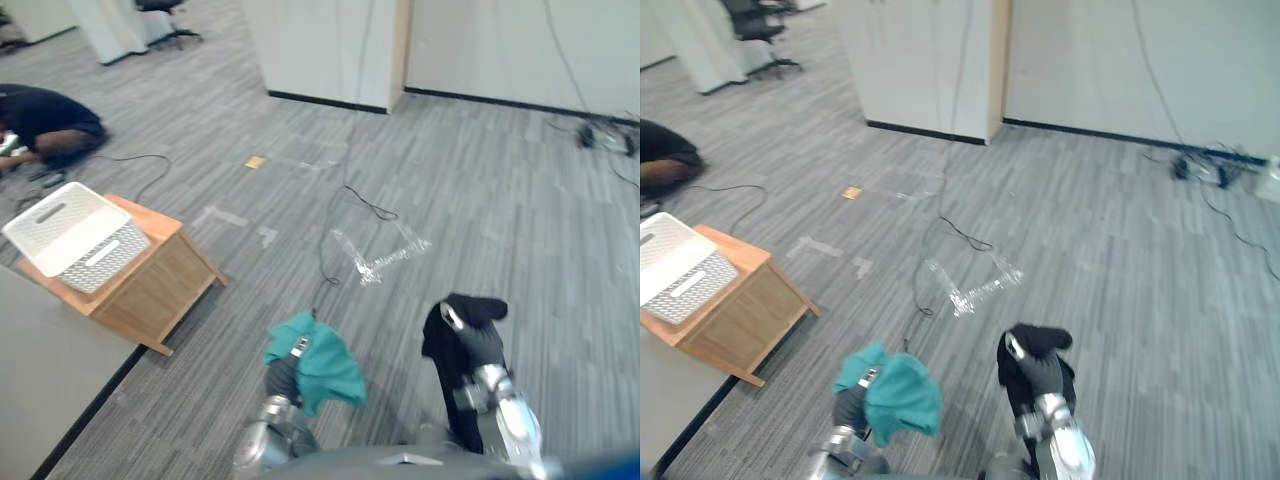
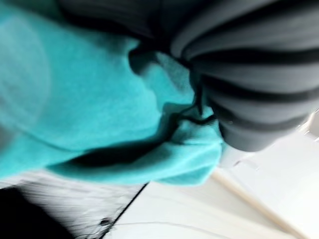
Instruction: Tidy the bed and pick cloth on bed and put in laundry
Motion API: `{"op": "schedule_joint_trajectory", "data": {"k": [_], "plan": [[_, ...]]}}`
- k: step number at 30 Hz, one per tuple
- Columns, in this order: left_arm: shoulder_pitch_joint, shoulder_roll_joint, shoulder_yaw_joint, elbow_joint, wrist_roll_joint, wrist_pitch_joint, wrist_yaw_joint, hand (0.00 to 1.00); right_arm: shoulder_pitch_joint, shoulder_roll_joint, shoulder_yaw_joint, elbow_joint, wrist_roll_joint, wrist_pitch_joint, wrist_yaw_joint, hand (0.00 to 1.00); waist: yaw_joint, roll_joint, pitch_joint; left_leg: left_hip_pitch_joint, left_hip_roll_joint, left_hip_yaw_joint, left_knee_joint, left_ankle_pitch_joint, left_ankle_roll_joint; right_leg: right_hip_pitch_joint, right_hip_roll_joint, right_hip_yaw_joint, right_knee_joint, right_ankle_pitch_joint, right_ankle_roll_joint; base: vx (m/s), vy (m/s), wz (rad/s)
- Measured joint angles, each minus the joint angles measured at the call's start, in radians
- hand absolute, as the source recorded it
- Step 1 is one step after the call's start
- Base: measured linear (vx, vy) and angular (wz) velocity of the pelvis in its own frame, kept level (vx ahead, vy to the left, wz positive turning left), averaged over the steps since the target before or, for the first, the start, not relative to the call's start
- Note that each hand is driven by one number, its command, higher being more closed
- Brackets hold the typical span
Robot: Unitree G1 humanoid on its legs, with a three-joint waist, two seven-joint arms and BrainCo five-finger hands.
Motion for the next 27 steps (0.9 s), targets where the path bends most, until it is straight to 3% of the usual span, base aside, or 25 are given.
{"op": "schedule_joint_trajectory", "data": {"k": [2, 3, 5, 6, 7, 9, 11, 12, 13, 14, 15, 16, 18, 20, 22, 23, 25, 27], "plan": [[-0.059, 0.002, -0.01, -0.001, -0.002, -0.001, 0.059, 1.0, -0.003, -0.005, -0.021, 0.056, -0.015, 0.004, -0.031, 1.0, 0.008, 0.002, 0.012, -0.054, -0.113, 0.129, -0.32, -0.01, -0.003, 0.107, -0.006, -0.022, -0.09, 0.001, 0.002, 0.64, -0.036, 0.01], [-0.072, 0.004, -0.01, -0.002, -0.007, -0.001, 0.071, 1.0, 0.011, -0.006, -0.027, 0.055, -0.018, 0.004, -0.035, 1.0, 0.006, 0.003, 0.013, -0.064, -0.127, 0.173, -0.387, 0.01, 0.001, 0.126, -0.006, -0.029, -0.103, 0.001, 0.003, 0.6, 0.002, 0.02], [-0.102, 0.009, -0.005, -0.014, -0.02, 0.001, 0.098, 1.0, 0.055, -0.018, -0.035, 0.039, -0.034, 0.007, -0.054, 1.0, 0.002, 0.011, 0.019, -0.06, -0.158, 0.315, -0.635, 0.146, 0.012, 0.201, 0.009, -0.033, -0.145, 0.001, 0.052, 0.57, 0.03, -0.11], [-0.101, 0.01, -0.007, -0.042, -0.026, 0.013, 0.111, 1.0, 0.087, -0.029, -0.035, 0.008, -0.041, 0.009, -0.071, 1.0, 0.002, 0.038, 0.015, -0.058, -0.162, 0.357, -0.737, 0.265, 0.069, 0.241, 0.049, -0.021, -0.164, -0.002, 0.074, 0.63, 0.063, -0.02], [-0.109, 0.021, -0.006, -0.039, -0.027, 0.024, 0.117, 1.0, 0.094, -0.021, -0.035, 0.012, -0.042, 0.023, -0.086, 1.0, -0.003, 0.004, 0.001, -0.052, -0.19, 0.376, -0.706, 0.226, 0.254, 0.269, 0.031, -0.017, -0.163, -0.01, 0.088, 0.52, 0.07, 0.2], [-0.141, 0.028, -0.001, -0.04, -0.048, 0.042, 0.117, 1.0, 0.076, -0.016, -0.034, 0.002, -0.042, 0.046, -0.103, 1.0, -0.002, -0.027, -0.007, -0.061, -0.206, 0.368, -0.681, 0.167, 0.286, 0.246, -0.006, -0.009, -0.1, 0.027, 0.148, 0.7, 0.122, 0.27], [-0.147, 0.023, 0.0, -0.043, -0.062, 0.055, 0.121, 1.0, 0.047, -0.014, -0.036, 0.002, -0.042, 0.086, -0.103, 1.0, 0.017, -0.047, -0.009, -0.035, -0.226, 0.36, -0.667, 0.124, 0.307, 0.197, -0.028, 0.029, 0.036, 0.092, 0.184, 0.7, 0.134, 0.23], [-0.142, 0.025, 0.003, -0.043, -0.063, 0.06, 0.136, 1.0, 0.037, 0.001, -0.038, 0.005, -0.043, 0.113, -0.102, 1.0, 0.018, -0.05, -0.009, -0.003, -0.231, 0.345, -0.666, 0.098, 0.309, 0.16, -0.039, 0.039, 0.16, 0.162, 0.235, 0.6, 0.087, 0.43], [-0.134, 0.023, 0.009, -0.043, -0.064, 0.059, 0.143, 1.0, 0.024, 0.01, -0.037, 0.007, -0.044, 0.123, -0.099, 1.0, 0.017, -0.05, -0.008, 0.056, -0.242, 0.305, -0.687, 0.068, 0.281, 0.088, -0.061, 0.045, 0.365, 0.244, 0.312, 0.59, 0.07, 0.46], [-0.128, 0.025, 0.012, -0.042, -0.064, 0.058, 0.144, 1.0, 0.018, 0.011, -0.024, 0.007, -0.049, 0.124, -0.092, 1.0, 0.017, -0.051, -0.006, 0.101, -0.25, 0.285, -0.702, 0.052, 0.268, 0.034, -0.079, 0.049, 0.53, 0.253, 0.331, 0.57, 0.048, 0.47], [-0.118, 0.028, 0.019, -0.042, -0.063, 0.056, 0.147, 1.0, 0.019, 0.011, -0.012, 0.007, -0.064, 0.124, -0.081, 1.0, 0.015, -0.049, -0.005, 0.157, -0.258, 0.264, -0.726, 0.037, 0.256, -0.022, -0.111, 0.043, 0.697, 0.242, 0.314, 0.48, -0.008, 0.67], [-0.113, 0.032, 0.016, -0.042, -0.06, 0.052, 0.158, 1.0, 0.027, 0.01, 0.02, 0.007, -0.082, 0.123, -0.075, 1.0, 0.013, -0.039, -0.001, 0.26, -0.264, 0.214, -0.767, 0.022, 0.238, -0.096, -0.162, 0.0, 0.863, 0.201, 0.26, 0.44, -0.026, 0.78], [-0.112, 0.047, -0.004, -0.043, -0.053, 0.044, 0.175, 1.0, 0.064, 0.015, 0.051, 0.001, -0.082, 0.123, -0.097, 1.0, 0.0, -0.036, -0.003, 0.338, -0.264, 0.133, -0.802, 0.015, 0.226, -0.193, -0.188, -0.01, 0.903, 0.161, 0.2, 0.49, -0.108, 1.34], [-0.132, 0.061, -0.003, -0.042, -0.052, 0.04, 0.19, 1.0, 0.105, 0.026, 0.07, 0.003, -0.089, 0.112, -0.116, 1.0, -0.019, -0.041, -0.004, 0.362, -0.262, 0.027, -0.818, 0.004, 0.207, -0.32, -0.212, 0.01, 0.809, 0.102, 0.186, 0.35, -0.164, 1.61], [-0.144, 0.07, 0.005, -0.037, -0.056, 0.03, 0.209, 1.0, 0.14, 0.039, 0.059, 0.004, -0.119, 0.066, -0.123, 1.0, -0.024, -0.044, -0.003, 0.395, -0.247, -0.069, -0.831, -0.006, 0.18, -0.388, -0.225, 0.04, 0.525, 0.086, 0.188, 0.38, -0.251, 1.35], [-0.148, 0.084, 0.007, -0.022, -0.061, 0.03, 0.219, 1.0, 0.15, 0.039, 0.052, 0.002, -0.121, 0.039, -0.123, 1.0, -0.033, -0.033, 0.003, 0.41, -0.228, -0.124, -0.828, -0.02, 0.157, -0.394, -0.219, 0.074, 0.334, 0.103, 0.198, 0.43, -0.291, 1.29], [-0.144, 0.098, 0.02, -0.013, -0.064, 0.032, 0.227, 1.0, 0.161, 0.039, 0.05, -0.04, -0.121, 0.016, -0.123, 1.0, -0.044, -0.033, 0.002, 0.425, -0.191, -0.198, -0.797, -0.06, 0.122, -0.394, -0.196, 0.171, 0.136, 0.181, 0.182, 0.43, -0.374, 1.29], [-0.124, 0.099, 0.053, -0.017, -0.068, 0.031, 0.228, 1.0, 0.167, 0.037, 0.052, -0.115, -0.12, 0.006, -0.118, 1.0, -0.043, -0.038, -0.002, 0.428, -0.15, -0.246, -0.731, -0.149, 0.07, -0.394, -0.179, 0.252, 0.079, 0.23, 0.185, 0.47, -0.507, 1.03]]}}
